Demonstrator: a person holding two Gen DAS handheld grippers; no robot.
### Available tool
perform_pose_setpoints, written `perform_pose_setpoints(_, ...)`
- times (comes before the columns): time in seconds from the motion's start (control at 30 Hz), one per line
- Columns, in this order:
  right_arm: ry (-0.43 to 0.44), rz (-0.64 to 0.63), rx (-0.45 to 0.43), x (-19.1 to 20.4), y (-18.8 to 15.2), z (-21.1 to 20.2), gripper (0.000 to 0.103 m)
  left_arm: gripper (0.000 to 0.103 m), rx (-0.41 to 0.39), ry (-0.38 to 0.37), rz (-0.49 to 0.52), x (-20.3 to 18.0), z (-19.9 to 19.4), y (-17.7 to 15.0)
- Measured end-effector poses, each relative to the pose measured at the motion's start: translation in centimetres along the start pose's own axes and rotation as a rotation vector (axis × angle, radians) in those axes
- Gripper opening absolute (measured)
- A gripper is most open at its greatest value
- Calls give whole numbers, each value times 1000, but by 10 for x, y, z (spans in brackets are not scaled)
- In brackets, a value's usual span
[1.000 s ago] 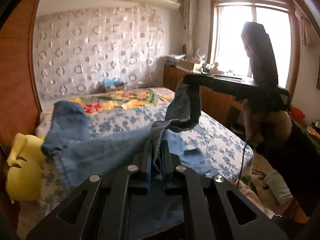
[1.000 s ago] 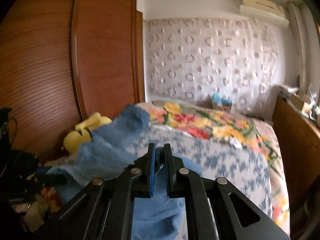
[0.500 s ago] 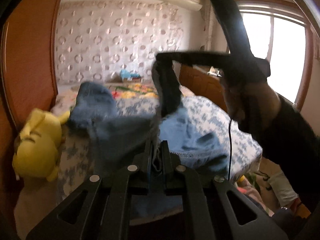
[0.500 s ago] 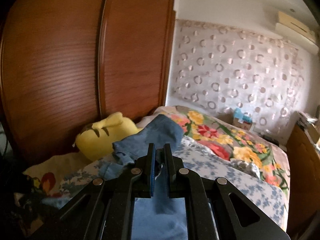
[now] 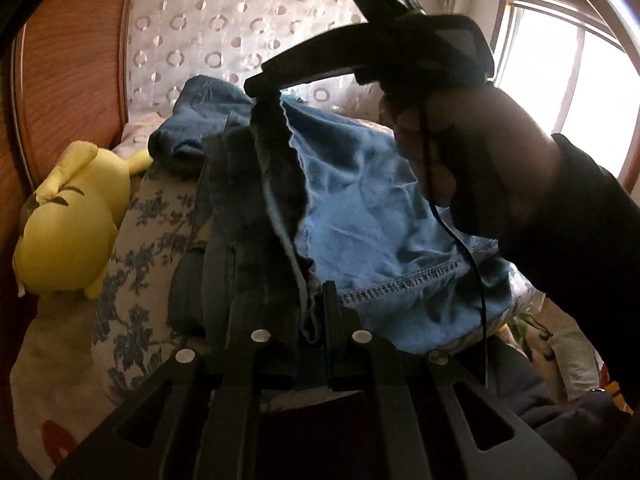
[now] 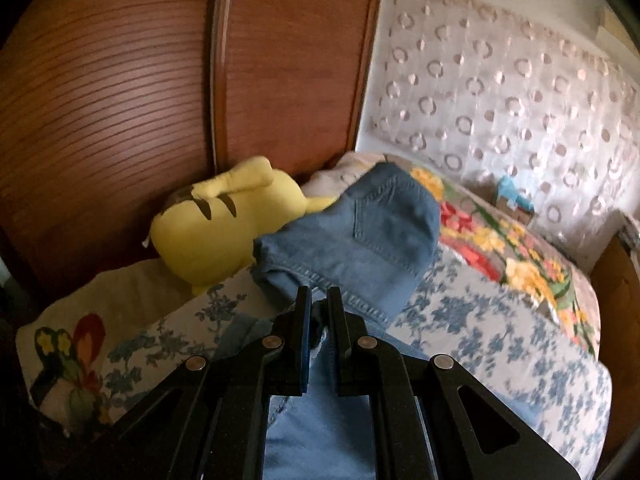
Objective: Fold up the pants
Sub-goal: 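Lift the held jeans with both grippers and fold them over onto themselves, then open both grippers to release the folded jeans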
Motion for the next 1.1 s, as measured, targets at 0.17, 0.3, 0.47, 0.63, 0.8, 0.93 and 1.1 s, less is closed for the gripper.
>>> perform_pose_setpoints(0.17,-19,25,13,-4,5,-5,30,10,3,2,-10,1,2,-3)
perform_pose_setpoints(0.3,-11,63,-18,-20,-3,-33,42,13,-6,17,-8,2,-1,-1)
perform_pose_setpoints(0.47,-21,93,-48,-47,-28,-78,42,29,-30,60,-5,5,-10,3)
perform_pose_setpoints(0.63,-66,91,-41,-72,-77,-123,42,62,-59,65,-24,8,-15,12)
perform_pose_setpoints(0.8,-105,146,-23,-84,-129,-157,42,75,-77,68,-18,0,-11,18)
perform_pose_setpoints(0.93,-106,197,20,-78,-175,-165,42,75,-73,86,-8,-8,-1,19)
perform_pose_setpoints(1.1,-88,238,70,-71,-210,-165,42,75,-49,90,11,-16,9,15)
Point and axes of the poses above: each gripper's, at about its wrist camera, not at the fingertips, and z roughly the way its jaws point, x to its left, y to its top, the point moved 2 cm from there along z, roughly the way its jaws point, and after that the axes turned 8 degrees about -z, right-handed, at the moved point
